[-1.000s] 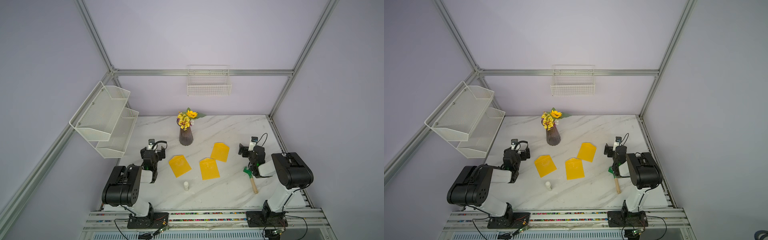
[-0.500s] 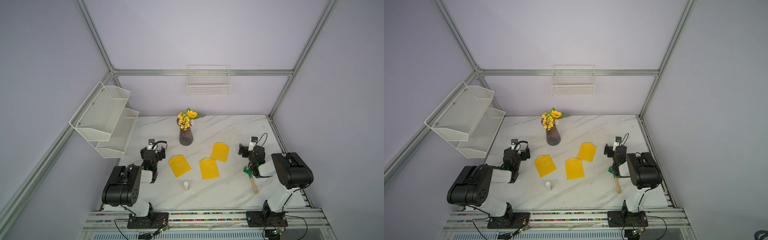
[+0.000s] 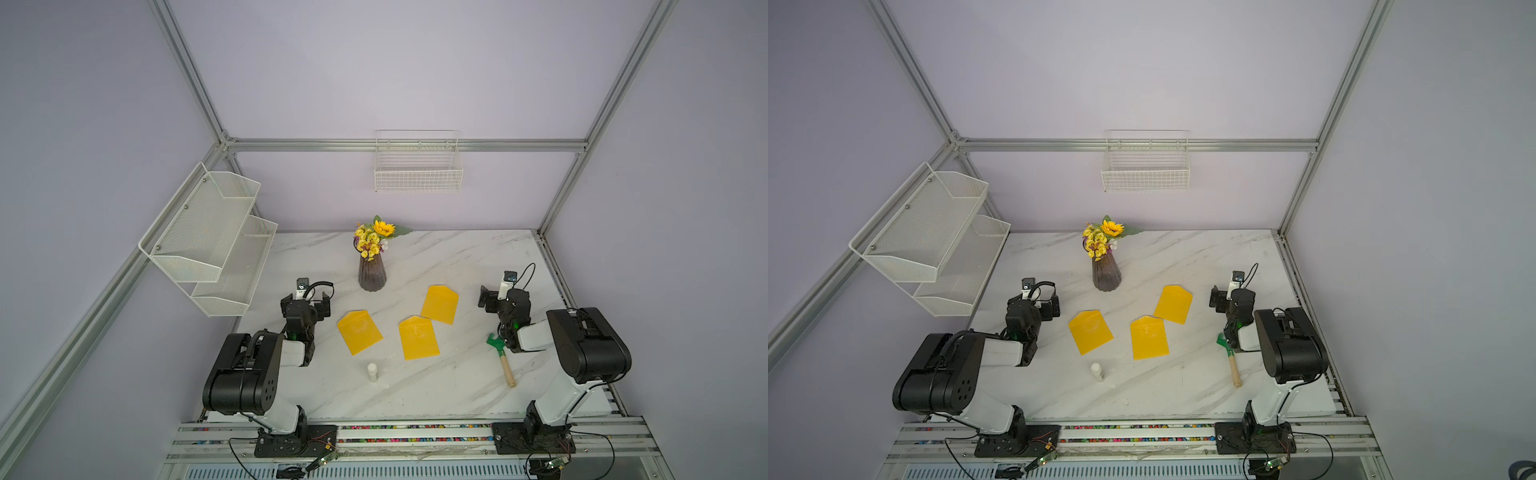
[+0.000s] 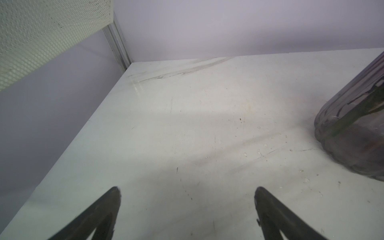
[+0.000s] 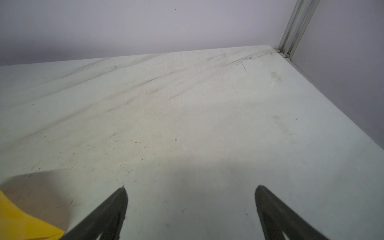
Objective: Seal the envelope with a glue stick
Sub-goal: Pick up the glue stick from the center of the board.
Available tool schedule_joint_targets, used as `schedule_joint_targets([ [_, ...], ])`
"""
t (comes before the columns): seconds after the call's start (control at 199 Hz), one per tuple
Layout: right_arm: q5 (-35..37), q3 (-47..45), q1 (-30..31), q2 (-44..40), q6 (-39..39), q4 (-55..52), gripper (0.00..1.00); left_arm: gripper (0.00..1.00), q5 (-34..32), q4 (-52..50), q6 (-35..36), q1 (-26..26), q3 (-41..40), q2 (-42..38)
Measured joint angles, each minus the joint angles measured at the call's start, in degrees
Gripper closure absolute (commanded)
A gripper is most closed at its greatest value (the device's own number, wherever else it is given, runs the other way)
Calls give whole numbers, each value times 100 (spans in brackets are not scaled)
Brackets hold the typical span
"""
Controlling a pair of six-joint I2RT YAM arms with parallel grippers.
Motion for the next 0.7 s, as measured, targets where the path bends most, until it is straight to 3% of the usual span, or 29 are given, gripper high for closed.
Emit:
schedule_joint_targets([
  [0.085,81,225,4,-400,44,-501,3,0,-98,-291,-2,-59,9,-376],
  [0.286,15,787,7,-1311,422,-1792,8,0,-645,-2194,-330,-424,734,-1534],
  [0.431,-310,1134,37,-1722,824,-2778,12,0,-879,-3832,-1084,-763,1150,-2387],
  [0.702,-988,1368,66,-1871,1252,-4214,15,1,-468,-6763,-2675,-1145,1764,-3434],
])
